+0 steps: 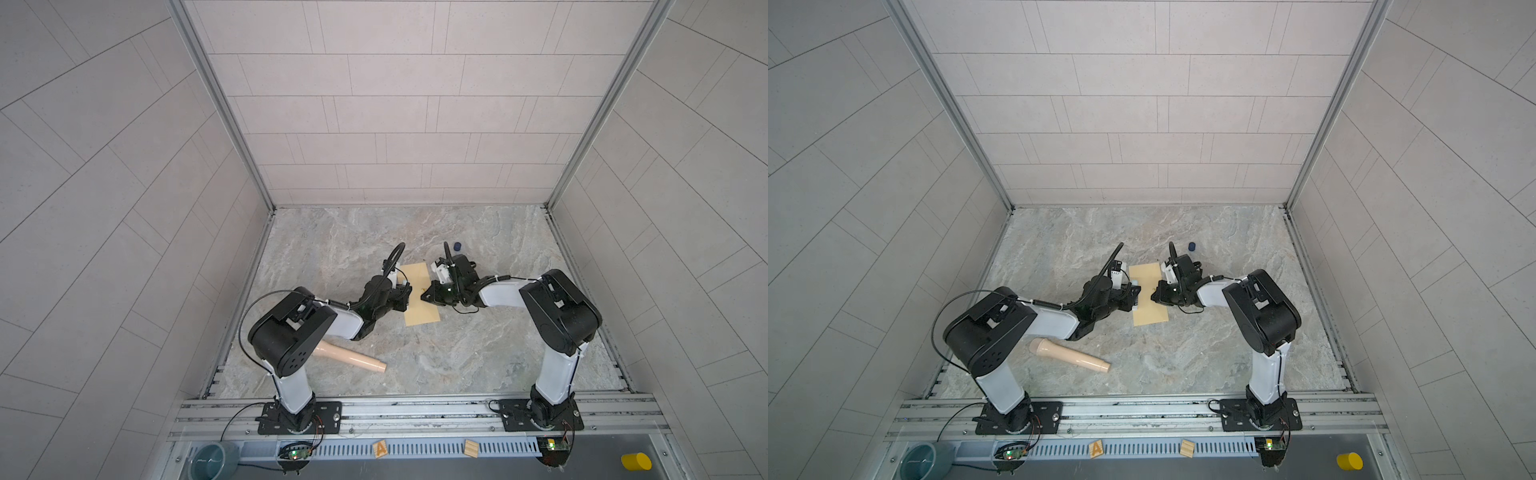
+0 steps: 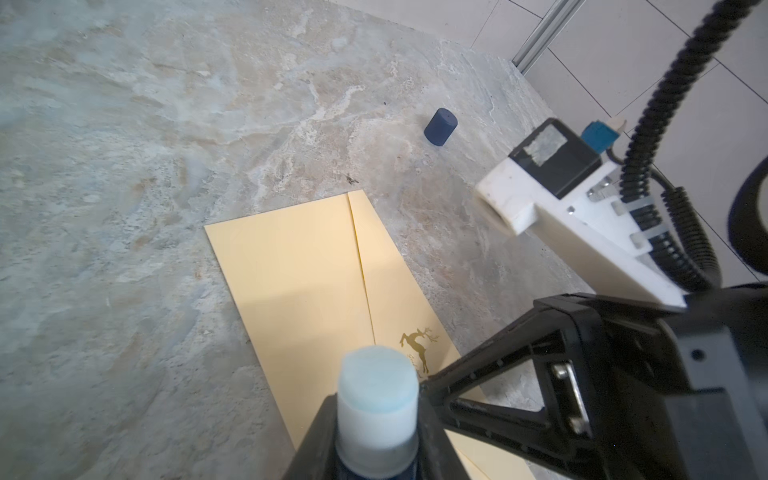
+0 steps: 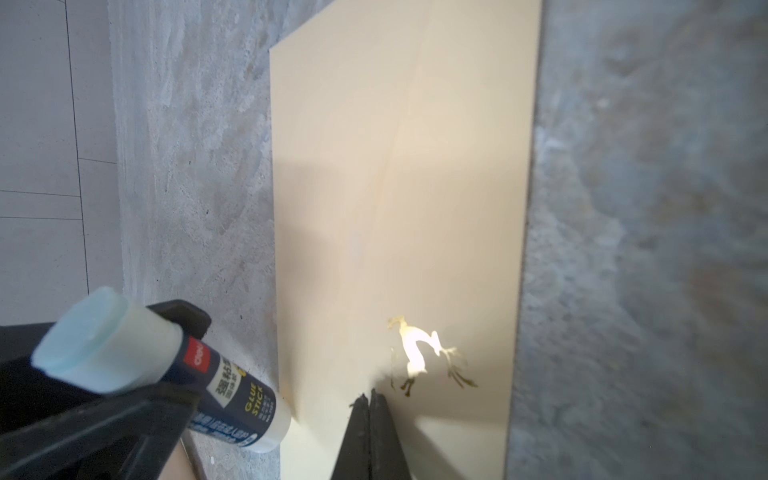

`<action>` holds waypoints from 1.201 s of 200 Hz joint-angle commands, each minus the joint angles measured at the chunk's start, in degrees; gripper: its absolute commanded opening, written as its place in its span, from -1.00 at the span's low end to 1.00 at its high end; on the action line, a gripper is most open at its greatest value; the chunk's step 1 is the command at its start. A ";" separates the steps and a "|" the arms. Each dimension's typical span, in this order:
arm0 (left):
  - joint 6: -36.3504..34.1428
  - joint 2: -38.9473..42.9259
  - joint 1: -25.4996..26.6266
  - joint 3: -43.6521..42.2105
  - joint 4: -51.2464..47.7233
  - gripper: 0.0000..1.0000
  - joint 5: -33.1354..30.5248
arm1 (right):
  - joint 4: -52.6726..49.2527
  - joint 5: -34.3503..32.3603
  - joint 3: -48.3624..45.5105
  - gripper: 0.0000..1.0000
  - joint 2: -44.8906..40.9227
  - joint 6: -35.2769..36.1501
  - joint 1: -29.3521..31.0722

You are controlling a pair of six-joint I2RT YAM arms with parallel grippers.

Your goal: Place the letter into the envelope and seal it

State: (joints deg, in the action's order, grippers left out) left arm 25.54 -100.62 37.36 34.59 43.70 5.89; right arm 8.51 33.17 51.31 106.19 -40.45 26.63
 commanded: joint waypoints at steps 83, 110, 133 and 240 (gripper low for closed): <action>-0.27 -2.13 -0.41 0.26 -2.39 -1.00 -0.56 | -7.73 -2.70 -5.11 -1.00 -2.25 2.32 0.26; -0.31 -2.13 -0.44 0.26 -2.39 -1.00 -0.62 | -7.32 -3.15 -3.55 -1.00 -1.52 1.74 0.20; -0.40 -2.21 -0.45 0.22 -2.42 -1.00 -0.62 | -6.39 -3.06 -2.23 -1.00 -0.60 0.69 0.26; -0.37 -1.93 -0.75 -0.49 -1.61 -1.00 -0.54 | -5.19 -2.63 4.43 -1.00 3.85 -2.19 0.26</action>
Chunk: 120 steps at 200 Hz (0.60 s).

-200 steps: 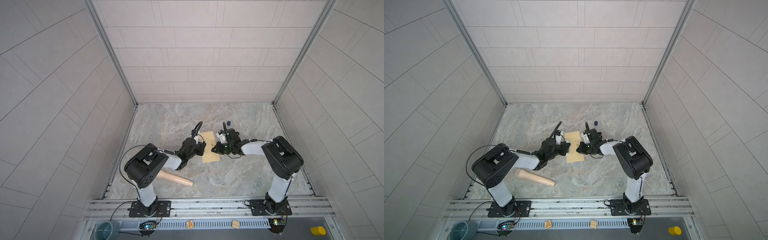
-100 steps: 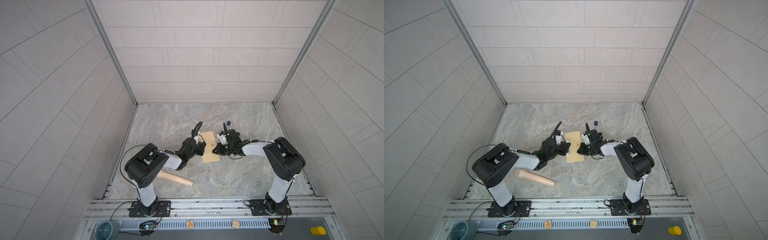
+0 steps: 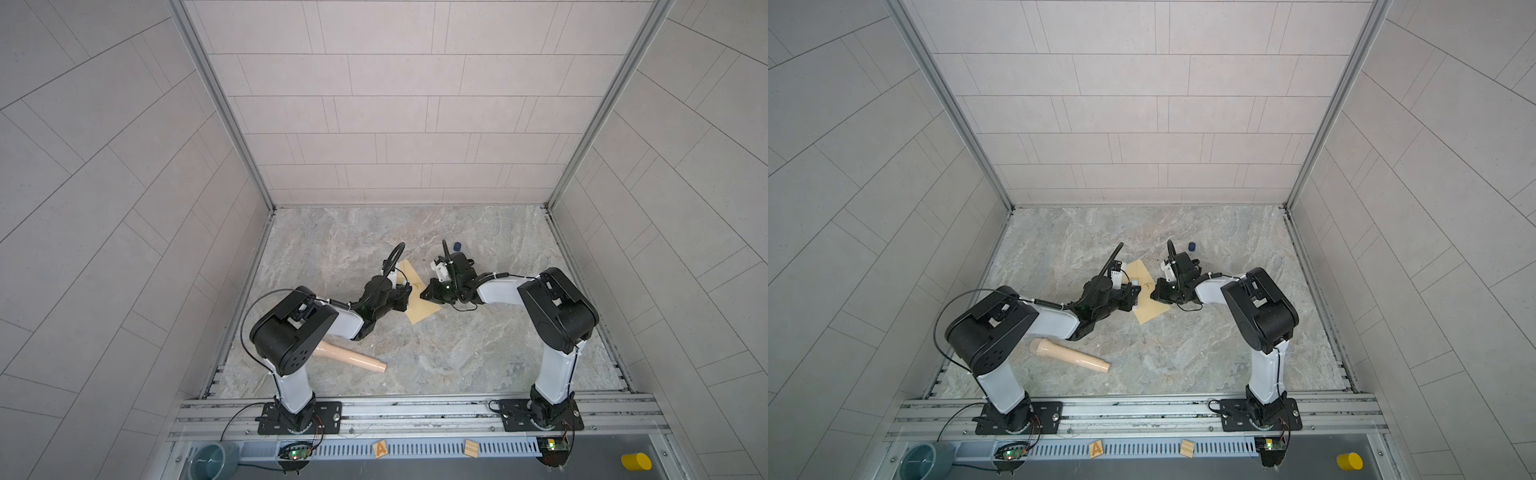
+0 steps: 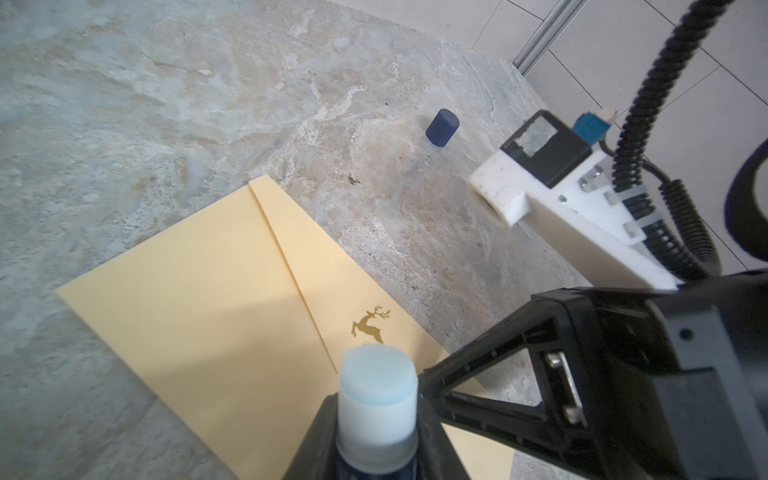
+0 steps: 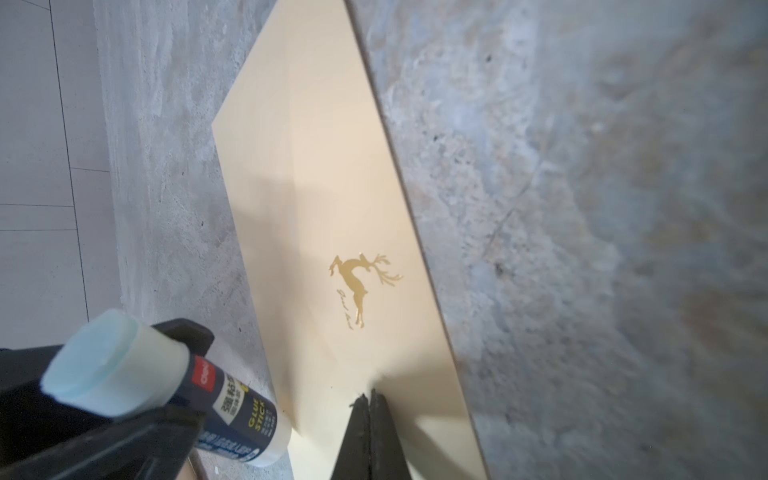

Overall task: Place the letter into the envelope and seal it
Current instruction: 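Slide the envelope toward the left gripper while left holds the glue stick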

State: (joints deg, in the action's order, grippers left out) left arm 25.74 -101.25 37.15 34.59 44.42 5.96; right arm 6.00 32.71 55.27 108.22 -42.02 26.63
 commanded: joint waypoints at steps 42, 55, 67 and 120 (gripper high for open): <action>-0.95 4.42 -3.05 1.14 -7.68 -1.00 0.42 | -3.96 -1.46 0.72 -1.00 -1.27 0.03 0.25; -1.57 6.40 -4.14 2.08 -10.17 -1.00 -0.13 | -4.14 -1.00 1.31 -1.00 -2.89 0.23 0.33; -2.19 7.65 -5.28 2.95 -12.07 -1.00 -0.70 | -4.95 -0.97 2.19 -1.00 -4.30 0.65 0.38; -3.03 6.12 -9.08 7.97 -14.65 -1.00 0.28 | -8.76 -1.58 8.87 -1.00 -3.70 2.48 0.85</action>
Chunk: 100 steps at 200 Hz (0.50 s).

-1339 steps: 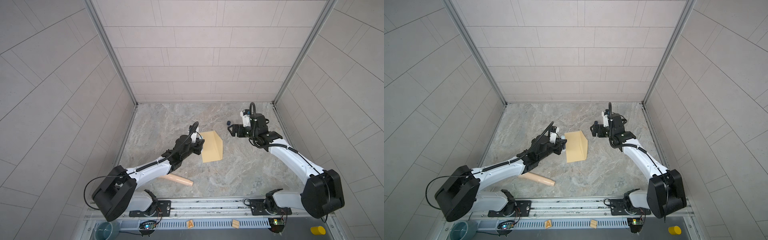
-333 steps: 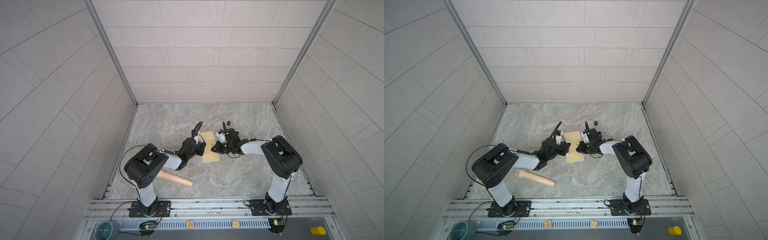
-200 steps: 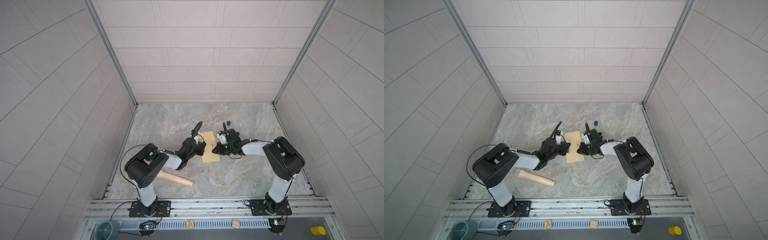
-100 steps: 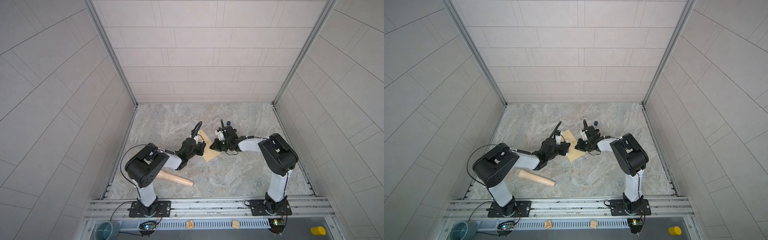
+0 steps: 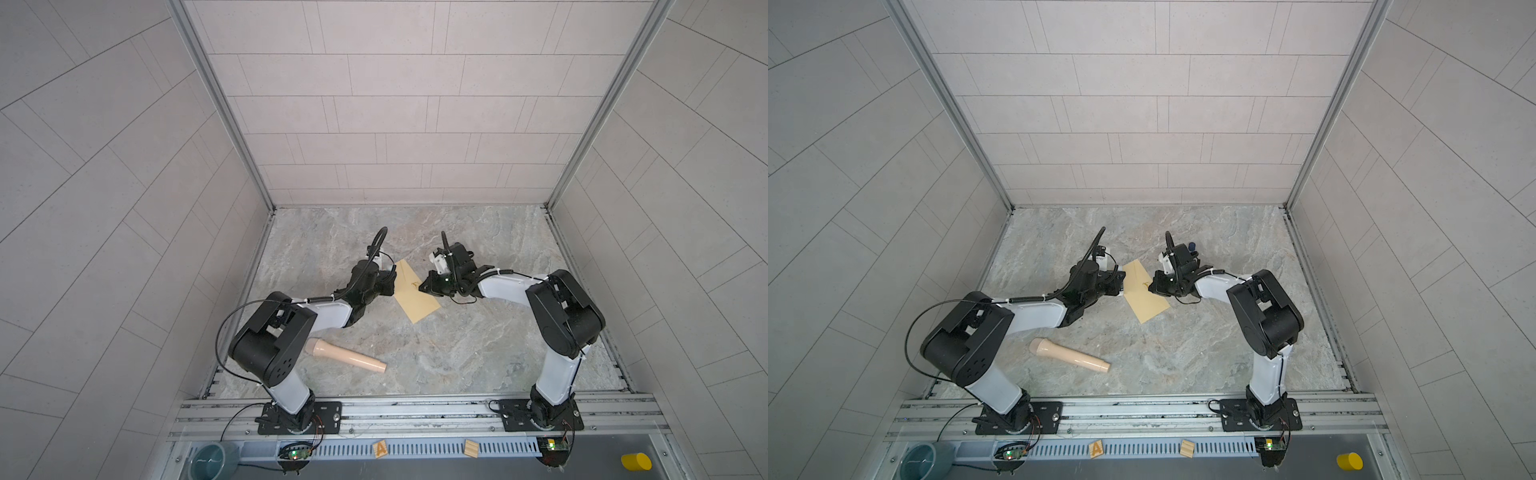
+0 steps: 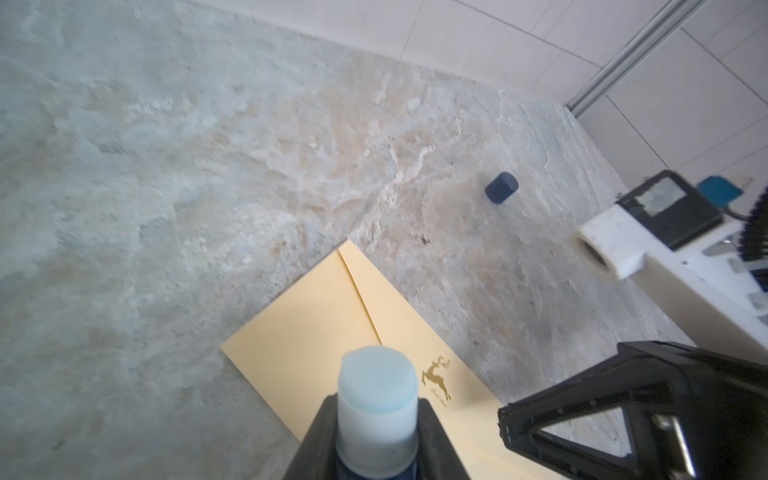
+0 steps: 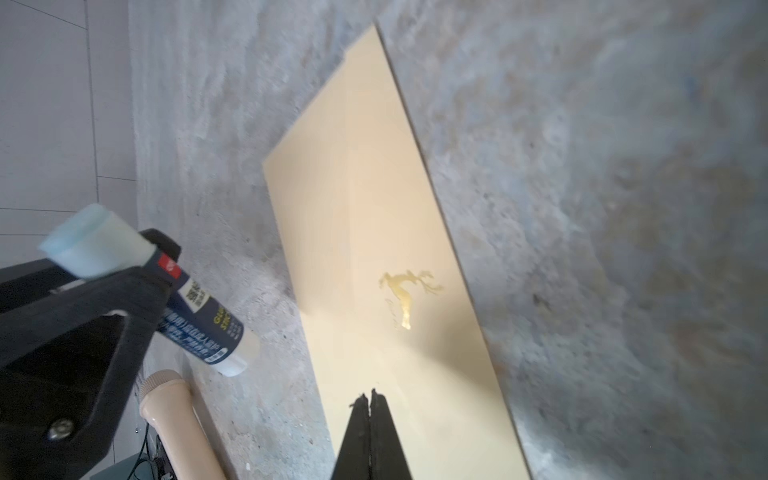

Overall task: Place the letter into the envelope and seal it
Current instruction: 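Slide the envelope toward the left gripper while left holds the glue stick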

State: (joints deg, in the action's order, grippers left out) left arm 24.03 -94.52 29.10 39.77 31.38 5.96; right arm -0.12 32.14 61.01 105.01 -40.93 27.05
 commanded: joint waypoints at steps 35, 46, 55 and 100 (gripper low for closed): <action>-1.87 -3.54 -1.57 6.12 -2.52 -1.00 0.70 | -4.74 -1.21 9.47 -1.00 4.17 2.08 0.61; -1.88 -4.66 -1.59 6.91 -2.55 -1.00 0.93 | -5.28 -1.04 11.45 -1.00 5.68 2.16 0.72; -1.92 -5.43 -1.65 7.58 -2.64 -1.00 1.07 | -5.70 -1.28 13.01 -1.00 6.96 2.34 0.77; -2.19 -9.60 -1.93 10.01 -2.76 -1.00 1.01 | -8.52 -1.73 19.83 -1.00 12.85 3.14 0.99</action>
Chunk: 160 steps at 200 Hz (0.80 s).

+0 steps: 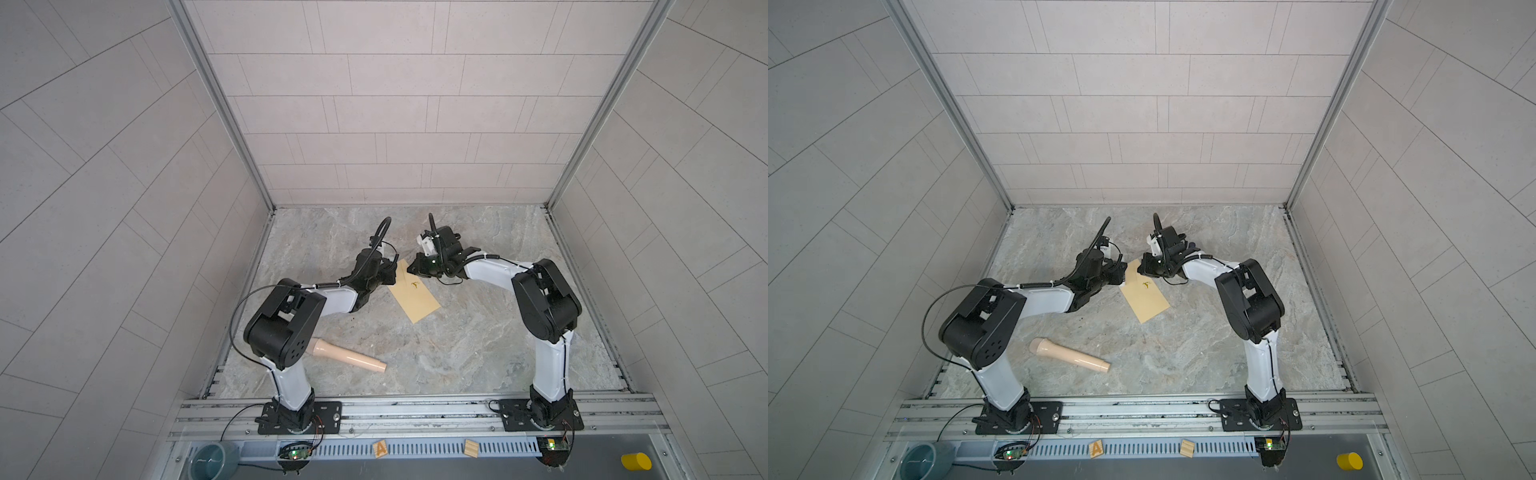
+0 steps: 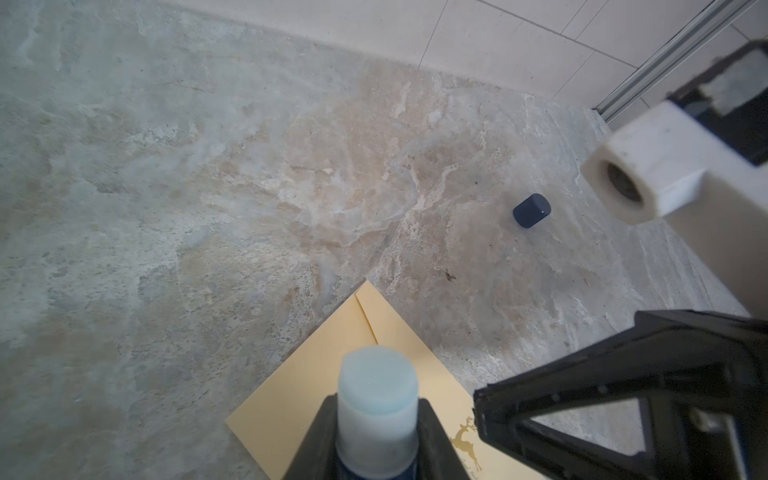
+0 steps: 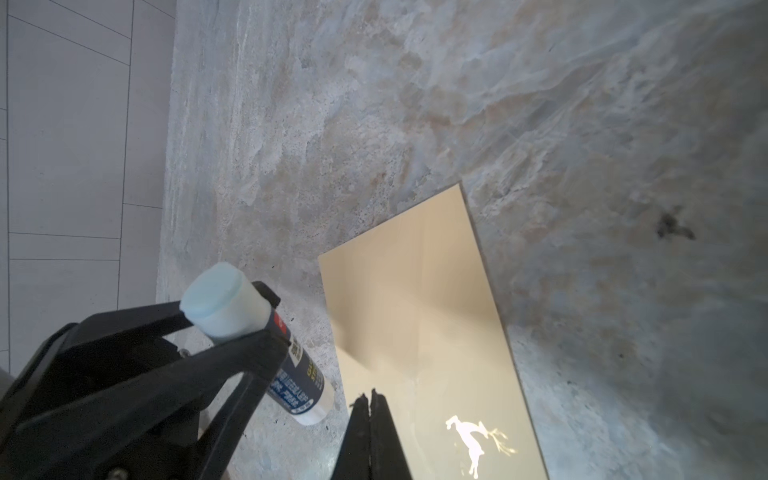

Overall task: Place the letter into the envelope and seal it
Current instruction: 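Slide the envelope toward the left gripper while left holds the glue stick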

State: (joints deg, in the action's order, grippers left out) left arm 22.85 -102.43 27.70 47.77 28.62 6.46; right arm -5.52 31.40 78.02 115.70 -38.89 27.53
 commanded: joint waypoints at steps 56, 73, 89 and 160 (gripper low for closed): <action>-0.77 -4.41 -0.94 3.51 -0.07 -1.00 0.73 | -5.15 -1.33 7.40 -1.00 7.45 1.50 0.57; -0.59 -4.95 -1.02 3.74 -0.07 -1.00 0.81 | -5.51 -1.67 8.01 -1.00 8.37 1.63 0.59; -0.49 -5.30 -1.07 3.82 -0.04 -1.00 1.01 | -6.42 -2.15 8.78 -1.00 9.16 1.89 0.59; -0.11 -6.21 -1.16 3.81 0.10 -1.00 1.25 | -8.55 -4.93 9.08 -1.00 10.11 3.31 0.60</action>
State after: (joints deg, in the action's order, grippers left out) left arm 22.90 -107.13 26.96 50.54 28.45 7.49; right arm -12.23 28.47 86.15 124.20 -36.77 27.75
